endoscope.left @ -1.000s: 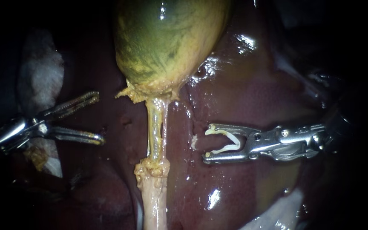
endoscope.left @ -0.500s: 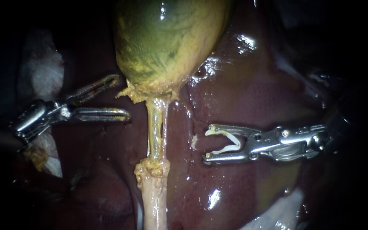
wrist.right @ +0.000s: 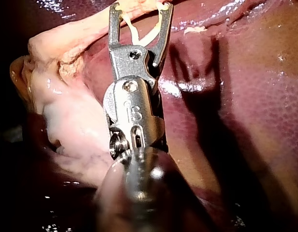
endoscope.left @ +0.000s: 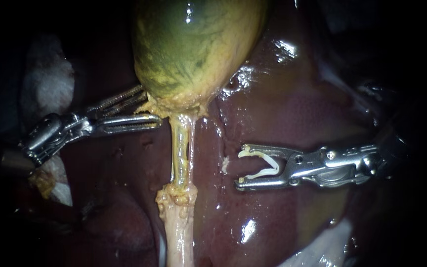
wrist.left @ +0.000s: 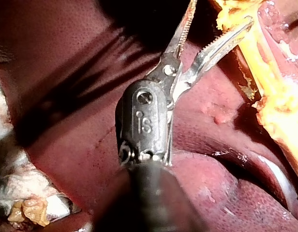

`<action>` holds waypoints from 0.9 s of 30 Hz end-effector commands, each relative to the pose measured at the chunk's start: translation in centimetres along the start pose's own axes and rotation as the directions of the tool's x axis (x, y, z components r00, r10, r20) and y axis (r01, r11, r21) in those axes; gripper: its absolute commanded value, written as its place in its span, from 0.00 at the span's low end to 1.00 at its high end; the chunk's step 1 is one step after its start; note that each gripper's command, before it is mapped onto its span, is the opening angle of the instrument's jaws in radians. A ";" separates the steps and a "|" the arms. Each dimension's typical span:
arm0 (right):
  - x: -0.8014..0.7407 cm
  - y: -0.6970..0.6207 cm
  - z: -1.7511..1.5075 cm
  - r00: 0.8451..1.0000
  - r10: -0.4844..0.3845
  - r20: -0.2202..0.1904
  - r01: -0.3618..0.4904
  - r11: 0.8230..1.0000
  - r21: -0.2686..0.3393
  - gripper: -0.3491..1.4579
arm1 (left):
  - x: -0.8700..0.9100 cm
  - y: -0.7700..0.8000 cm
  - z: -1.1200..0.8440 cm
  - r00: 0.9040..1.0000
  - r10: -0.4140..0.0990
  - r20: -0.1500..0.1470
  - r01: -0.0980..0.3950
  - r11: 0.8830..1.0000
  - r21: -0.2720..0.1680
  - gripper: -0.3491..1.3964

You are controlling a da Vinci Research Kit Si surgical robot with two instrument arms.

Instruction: Grabbing gallbladder

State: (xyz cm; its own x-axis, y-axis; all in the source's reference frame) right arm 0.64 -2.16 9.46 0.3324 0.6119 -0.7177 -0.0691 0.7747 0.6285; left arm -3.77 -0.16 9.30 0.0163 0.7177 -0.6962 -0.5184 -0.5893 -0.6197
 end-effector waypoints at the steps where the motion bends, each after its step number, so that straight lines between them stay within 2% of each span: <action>1: 0.00 0.00 0.00 1.000 0.000 0.000 0.000 1.000 0.000 0.52 | 0.00 0.01 0.00 1.000 -0.009 -0.001 0.009 1.000 0.001 0.43; 13: 0.00 0.00 0.00 1.000 0.006 0.000 -0.006 1.000 0.000 0.52 | -0.03 0.13 -0.05 0.996 -0.087 -0.006 0.087 0.996 0.015 0.07; 17: 0.00 0.00 0.00 1.000 0.006 0.000 -0.006 1.000 0.000 0.52 | -0.03 0.15 -0.09 0.995 -0.100 -0.007 0.100 0.995 0.017 0.03; 22: 0.00 0.00 0.00 1.000 0.006 0.000 -0.006 1.000 0.000 0.52 | -0.02 0.16 -0.16 0.995 -0.101 -0.005 0.101 0.995 0.015 0.03; 27: 0.00 0.00 0.00 1.000 0.006 0.000 -0.006 1.000 0.000 0.52 | 0.04 0.22 -0.31 0.994 -0.106 -0.002 0.106 0.994 0.008 0.03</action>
State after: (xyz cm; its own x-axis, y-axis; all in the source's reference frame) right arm 0.63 -2.17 9.46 0.3322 0.6166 -0.7138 -0.0717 0.7710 0.6327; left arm -3.59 -0.38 8.98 0.0723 0.7768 -0.6255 -0.5215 -0.5052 -0.6876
